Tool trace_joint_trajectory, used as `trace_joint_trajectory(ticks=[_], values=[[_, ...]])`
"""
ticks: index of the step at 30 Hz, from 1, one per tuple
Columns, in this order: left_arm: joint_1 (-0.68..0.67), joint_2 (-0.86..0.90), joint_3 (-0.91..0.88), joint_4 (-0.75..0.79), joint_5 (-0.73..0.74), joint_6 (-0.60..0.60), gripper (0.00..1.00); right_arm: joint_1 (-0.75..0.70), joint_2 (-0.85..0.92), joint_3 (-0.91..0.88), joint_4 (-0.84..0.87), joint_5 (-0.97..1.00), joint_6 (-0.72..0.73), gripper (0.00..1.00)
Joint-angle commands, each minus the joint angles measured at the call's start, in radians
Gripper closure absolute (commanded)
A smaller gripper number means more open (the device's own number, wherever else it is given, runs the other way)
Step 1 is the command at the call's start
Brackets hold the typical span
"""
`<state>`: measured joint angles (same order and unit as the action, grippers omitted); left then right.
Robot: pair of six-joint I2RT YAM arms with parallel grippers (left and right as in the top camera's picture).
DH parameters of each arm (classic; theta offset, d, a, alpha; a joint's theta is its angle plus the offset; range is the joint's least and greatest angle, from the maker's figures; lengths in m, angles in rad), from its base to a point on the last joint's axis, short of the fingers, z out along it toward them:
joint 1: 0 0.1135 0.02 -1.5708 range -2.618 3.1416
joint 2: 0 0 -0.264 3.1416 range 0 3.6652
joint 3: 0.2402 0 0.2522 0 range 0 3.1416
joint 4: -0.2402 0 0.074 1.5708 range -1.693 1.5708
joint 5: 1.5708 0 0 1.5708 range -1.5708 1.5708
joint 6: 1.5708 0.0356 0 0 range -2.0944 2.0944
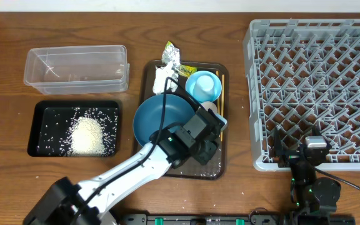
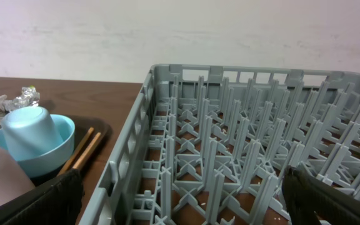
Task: Sort waste into correct bins and load items into the dishwasher rack
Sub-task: 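Release the bowl and grasp the carrot with the left gripper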
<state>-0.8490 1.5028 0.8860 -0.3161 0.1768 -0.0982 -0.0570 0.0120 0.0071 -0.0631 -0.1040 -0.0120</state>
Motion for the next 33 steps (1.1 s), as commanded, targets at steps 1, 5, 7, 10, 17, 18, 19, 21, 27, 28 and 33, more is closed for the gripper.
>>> trace_joint_trajectory(ticks=[1,5,7,10,17,18,19,21,27,28,33], values=[[-0.001,0.036,0.021,0.017,-0.071,0.043,0.54,-0.002,-0.004,-0.002,-0.004,0.002,-0.008,0.01],[-0.001,0.073,0.021,0.028,-0.085,0.061,0.49,-0.002,-0.004,-0.002,-0.004,0.002,-0.008,0.01],[-0.001,0.087,0.021,0.035,-0.101,0.067,0.49,-0.002,-0.004,-0.002,-0.004,0.002,-0.008,0.01],[-0.001,0.1,0.021,0.045,-0.152,0.07,0.49,-0.002,-0.004,-0.002,-0.004,0.002,-0.008,0.01],[-0.001,0.114,0.021,0.05,-0.171,0.088,0.48,-0.002,-0.004,-0.002,-0.004,0.002,-0.008,0.01],[-0.001,0.12,0.021,0.05,-0.171,0.088,0.48,-0.002,-0.004,-0.002,-0.004,0.002,-0.008,0.01],[-0.002,0.126,0.021,0.05,-0.171,0.087,0.48,-0.002,-0.004,-0.002,-0.004,0.002,-0.008,0.01],[-0.002,0.142,0.021,0.051,-0.171,0.087,0.48,-0.002,-0.004,-0.002,-0.004,0.002,-0.008,0.01],[-0.002,0.177,0.021,0.07,-0.209,0.087,0.48,-0.002,-0.004,-0.002,-0.004,0.002,-0.008,0.01],[-0.002,0.177,0.021,0.073,-0.22,0.087,0.48,-0.002,-0.004,-0.002,-0.004,0.002,-0.008,0.01],[-0.002,0.177,0.021,0.084,-0.23,0.087,0.46,-0.002,-0.004,-0.002,-0.004,0.002,-0.008,0.01]])
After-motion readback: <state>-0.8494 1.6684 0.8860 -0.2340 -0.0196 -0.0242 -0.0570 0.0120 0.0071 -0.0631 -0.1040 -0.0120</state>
